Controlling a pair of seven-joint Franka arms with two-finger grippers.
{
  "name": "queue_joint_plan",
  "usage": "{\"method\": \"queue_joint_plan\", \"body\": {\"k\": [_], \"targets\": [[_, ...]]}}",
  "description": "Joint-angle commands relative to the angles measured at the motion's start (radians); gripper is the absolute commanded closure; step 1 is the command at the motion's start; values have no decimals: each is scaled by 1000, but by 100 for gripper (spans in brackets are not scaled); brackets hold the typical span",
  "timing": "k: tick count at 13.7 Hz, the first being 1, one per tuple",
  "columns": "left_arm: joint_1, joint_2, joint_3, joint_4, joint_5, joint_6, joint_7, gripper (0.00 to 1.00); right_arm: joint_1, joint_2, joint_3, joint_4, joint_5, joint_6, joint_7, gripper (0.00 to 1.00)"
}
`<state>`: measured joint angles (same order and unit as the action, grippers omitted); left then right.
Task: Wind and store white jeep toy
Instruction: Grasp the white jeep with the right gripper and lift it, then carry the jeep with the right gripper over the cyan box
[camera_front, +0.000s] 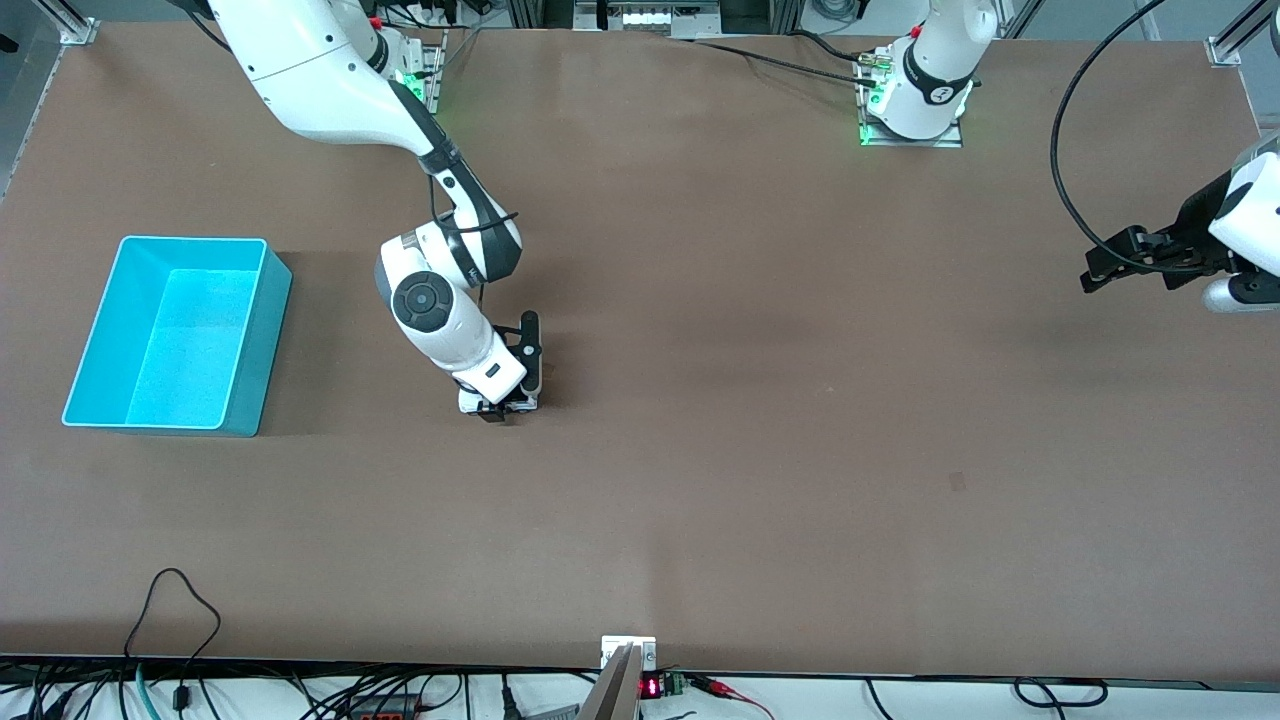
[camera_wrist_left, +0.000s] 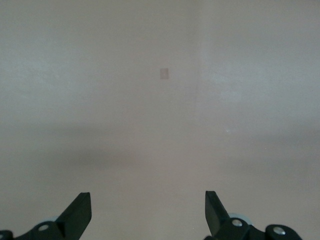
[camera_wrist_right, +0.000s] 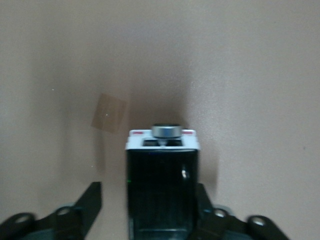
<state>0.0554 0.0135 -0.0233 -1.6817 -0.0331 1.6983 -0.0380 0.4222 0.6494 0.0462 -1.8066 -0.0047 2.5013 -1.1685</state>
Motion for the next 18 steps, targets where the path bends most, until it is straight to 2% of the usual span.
{"method": "queue_joint_plan", "body": {"k": [1,2,5,7,9,12,14,18], "targets": [[8,-12,-1,5,-19,-22,10,0,15,6,-12,16,-1,-1,71,95],[8,-12,-1,5,-19,-22,10,0,17,6,-12,16,3,7,78,100],[8,-12,-1,5,-19,-22,10,0,15,-17,-14,16,0,7,139,100],[8,-12,0,5,-19,-19,10,0,15,-69,-58,4,-5,2,155,100],[8,-12,2,5,-19,-19,10,0,10,-134,-118,-20,-2,-19,177,100],[8,-10,3,5,-19,-19,12,0,-23,-288,-147,-150,-8,-50,451,100],[8,-12,3,5,-19,-19,10,0,-77,-376,-147,-226,-12,-61,510,100],[8,-12,3,5,-21,-19,12,0,-276,-503,-146,-335,-14,-131,538,100]]}}
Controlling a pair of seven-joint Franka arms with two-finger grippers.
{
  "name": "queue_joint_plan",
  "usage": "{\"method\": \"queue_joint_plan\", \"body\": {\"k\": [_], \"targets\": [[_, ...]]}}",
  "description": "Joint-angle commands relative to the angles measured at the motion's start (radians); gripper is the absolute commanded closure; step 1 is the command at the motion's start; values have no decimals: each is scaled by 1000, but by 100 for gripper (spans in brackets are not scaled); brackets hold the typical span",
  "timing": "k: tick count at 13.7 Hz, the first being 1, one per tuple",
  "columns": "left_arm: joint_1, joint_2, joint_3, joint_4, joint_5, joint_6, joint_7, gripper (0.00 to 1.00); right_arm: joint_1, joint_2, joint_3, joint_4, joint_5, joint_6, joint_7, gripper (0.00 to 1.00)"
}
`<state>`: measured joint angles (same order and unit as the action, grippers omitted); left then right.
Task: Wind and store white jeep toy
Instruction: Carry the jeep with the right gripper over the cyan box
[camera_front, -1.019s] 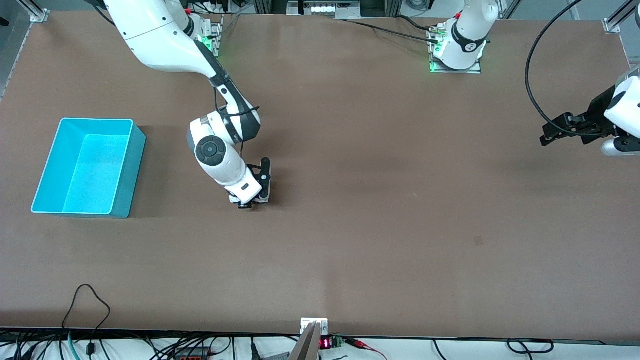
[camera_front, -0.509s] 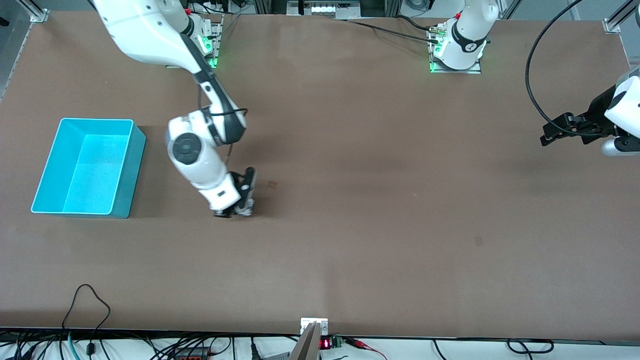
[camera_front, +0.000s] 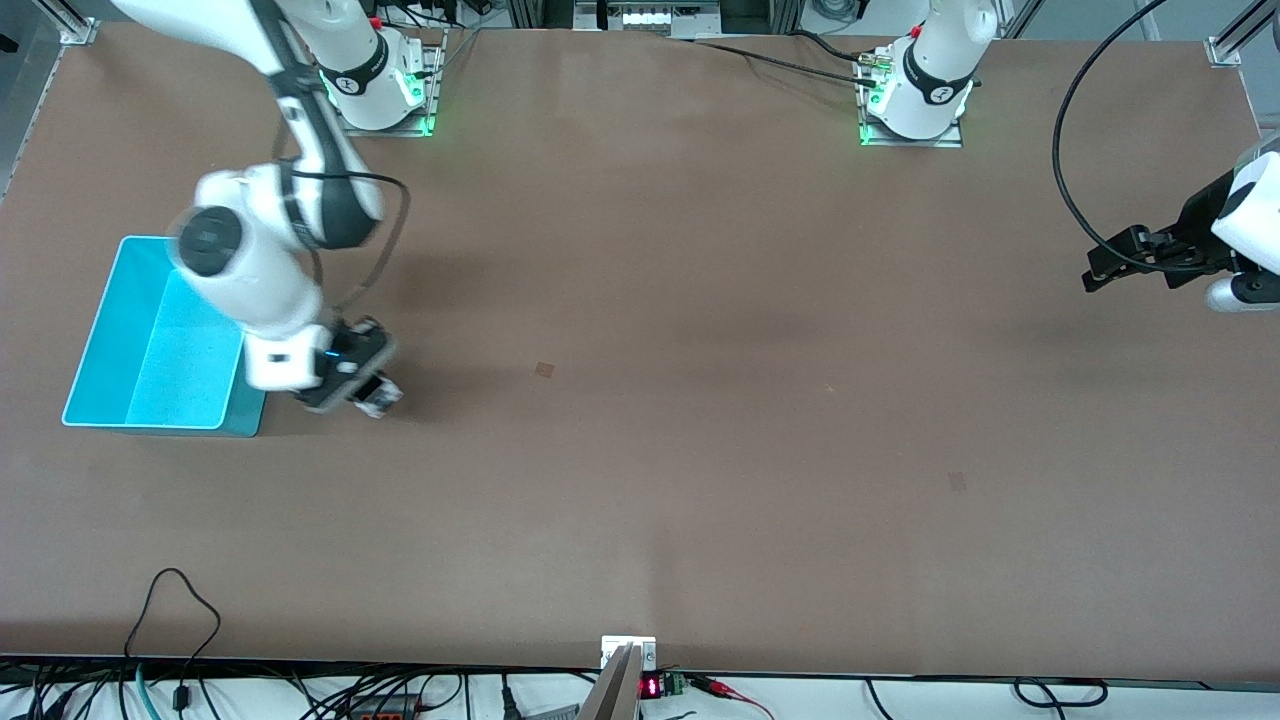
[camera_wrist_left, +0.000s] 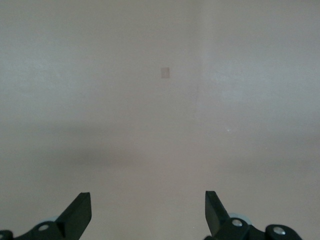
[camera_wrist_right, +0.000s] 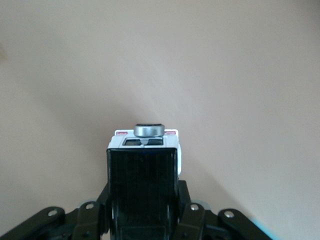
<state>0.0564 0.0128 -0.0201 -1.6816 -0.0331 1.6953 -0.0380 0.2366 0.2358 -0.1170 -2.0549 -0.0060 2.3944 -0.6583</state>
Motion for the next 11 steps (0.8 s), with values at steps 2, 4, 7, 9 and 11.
{"method": "queue_joint_plan", "body": {"k": [2,4,7,9,11], "targets": [[6,-11,0,5,-19,-16,12,0,-155,-122,14,-106,-11,-76,36,100],[6,-11,0,5,-19,-16,12,0,-201,-127,-13,-111,-9,-95,49,100],[6,-10,0,5,-19,-14,12,0,-241,-121,-72,-117,-9,-89,69,100],[6,-10,0,5,-21,-14,12,0,-284,-102,-75,-120,-8,-83,81,100],[6,-10,0,5,-21,-14,12,0,-287,-87,-104,-134,-9,-69,130,100]]}}
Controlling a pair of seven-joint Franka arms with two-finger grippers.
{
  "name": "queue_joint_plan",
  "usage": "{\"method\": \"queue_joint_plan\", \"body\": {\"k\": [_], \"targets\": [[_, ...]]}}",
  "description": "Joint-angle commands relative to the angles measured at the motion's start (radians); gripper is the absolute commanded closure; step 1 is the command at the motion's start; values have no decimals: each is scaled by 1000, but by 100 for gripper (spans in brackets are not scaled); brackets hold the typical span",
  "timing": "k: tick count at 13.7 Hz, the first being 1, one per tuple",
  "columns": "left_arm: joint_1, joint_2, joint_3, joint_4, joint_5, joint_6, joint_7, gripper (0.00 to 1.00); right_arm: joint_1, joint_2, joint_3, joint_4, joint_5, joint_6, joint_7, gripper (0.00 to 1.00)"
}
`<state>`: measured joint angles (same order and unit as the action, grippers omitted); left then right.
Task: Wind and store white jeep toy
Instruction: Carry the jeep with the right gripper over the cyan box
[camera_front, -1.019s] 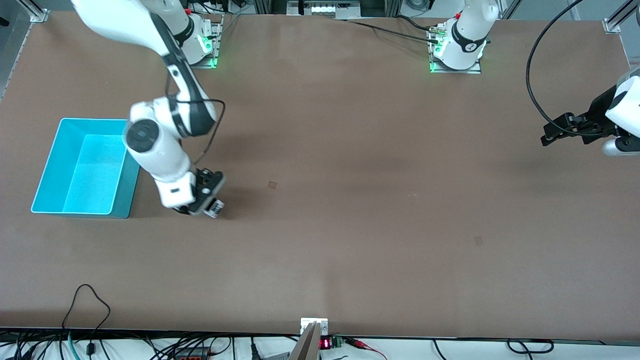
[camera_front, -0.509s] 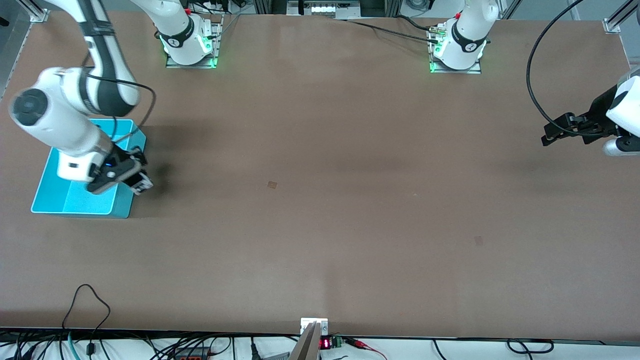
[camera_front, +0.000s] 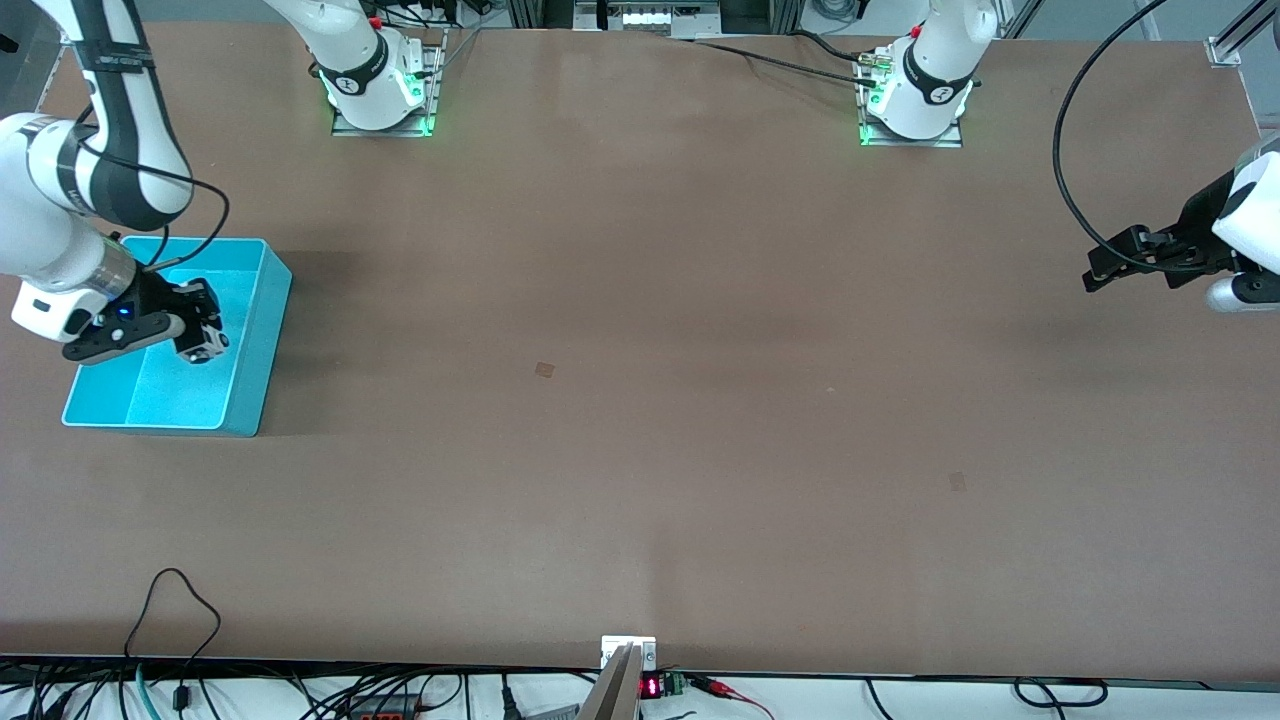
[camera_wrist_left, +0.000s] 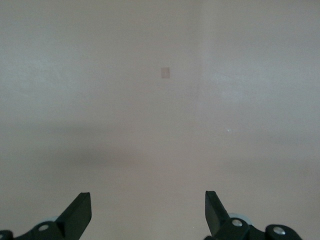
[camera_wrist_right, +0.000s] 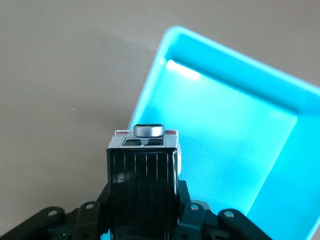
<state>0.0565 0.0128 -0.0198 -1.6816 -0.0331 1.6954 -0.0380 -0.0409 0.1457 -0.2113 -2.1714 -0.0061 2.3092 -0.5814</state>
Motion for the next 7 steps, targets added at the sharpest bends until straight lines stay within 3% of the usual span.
{"method": "queue_joint_plan", "body": {"k": [1,3,7], "targets": [[6,-10,0,5,-21,-14,12,0,-10,3,-19,-31,-9,21,76,100],[6,-10,0,5,-21,-14,12,0,-7,12,-49,-50,-12,24,130,100],[6,-10,0,5,-21,-14,12,0,-25,50,-72,-104,-35,156,132,100]]}}
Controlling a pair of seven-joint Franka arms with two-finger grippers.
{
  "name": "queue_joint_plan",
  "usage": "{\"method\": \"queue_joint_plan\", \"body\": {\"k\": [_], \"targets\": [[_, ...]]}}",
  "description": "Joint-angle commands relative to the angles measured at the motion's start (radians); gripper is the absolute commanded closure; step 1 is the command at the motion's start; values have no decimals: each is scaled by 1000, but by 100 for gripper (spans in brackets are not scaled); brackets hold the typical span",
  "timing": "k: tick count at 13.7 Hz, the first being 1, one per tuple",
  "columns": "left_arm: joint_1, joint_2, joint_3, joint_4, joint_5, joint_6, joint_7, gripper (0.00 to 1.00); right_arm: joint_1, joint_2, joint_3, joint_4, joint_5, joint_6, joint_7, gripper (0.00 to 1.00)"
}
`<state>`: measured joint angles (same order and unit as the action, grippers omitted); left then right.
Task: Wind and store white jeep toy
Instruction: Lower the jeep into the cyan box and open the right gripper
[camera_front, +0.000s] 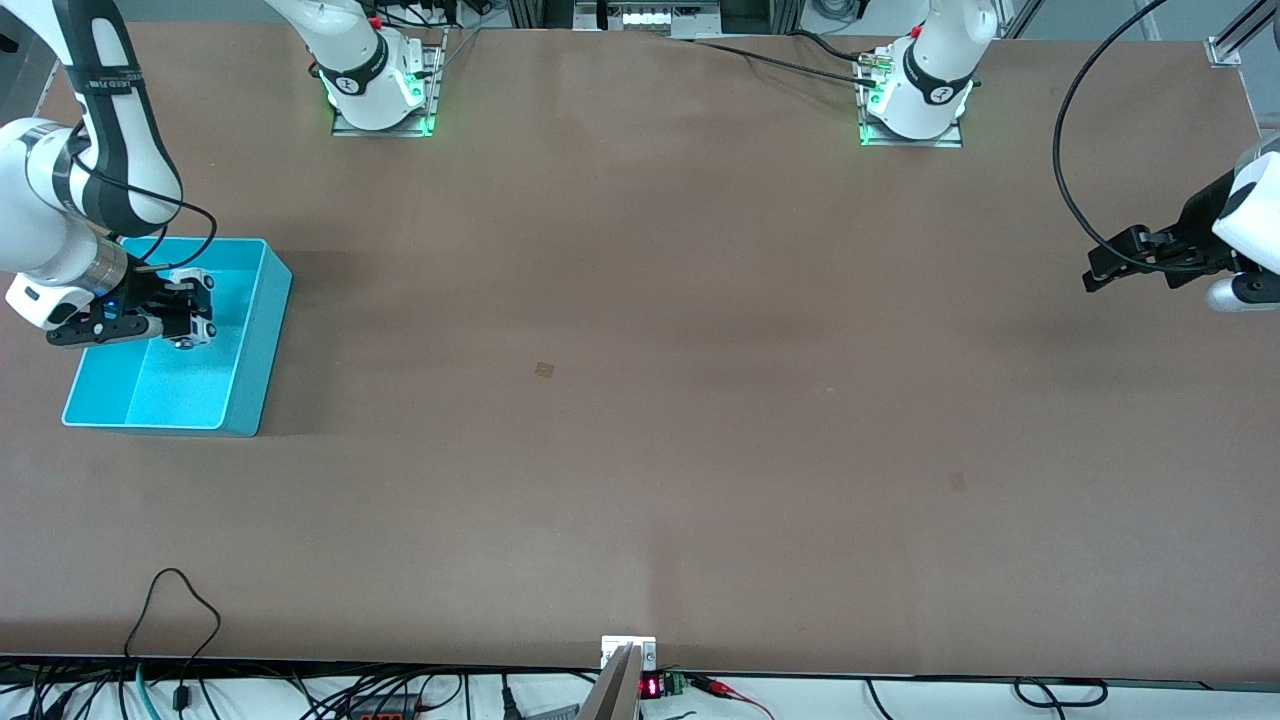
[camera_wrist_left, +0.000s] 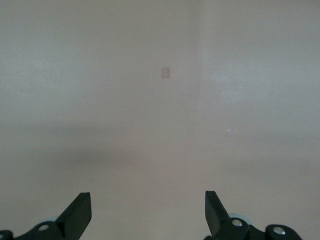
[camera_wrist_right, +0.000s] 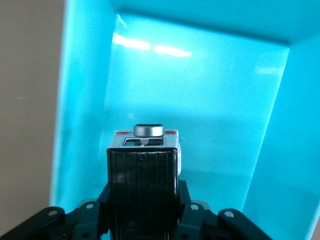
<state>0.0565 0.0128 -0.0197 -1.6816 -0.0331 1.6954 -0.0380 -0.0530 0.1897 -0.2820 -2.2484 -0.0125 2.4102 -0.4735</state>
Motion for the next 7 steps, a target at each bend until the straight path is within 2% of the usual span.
{"method": "queue_joint_plan", "body": {"k": [1,3,7], "targets": [[8,-10,0,5,-21,-14,10,0,-14,19,-17,-27,-30,66,24,100],[6,-10,0,5,-21,-14,12,0,-15,37,-38,-27,-32,69,41,100],[6,-10,1,5,-21,-14,12,0,-16,94,-43,-42,-33,130,64,100]]}}
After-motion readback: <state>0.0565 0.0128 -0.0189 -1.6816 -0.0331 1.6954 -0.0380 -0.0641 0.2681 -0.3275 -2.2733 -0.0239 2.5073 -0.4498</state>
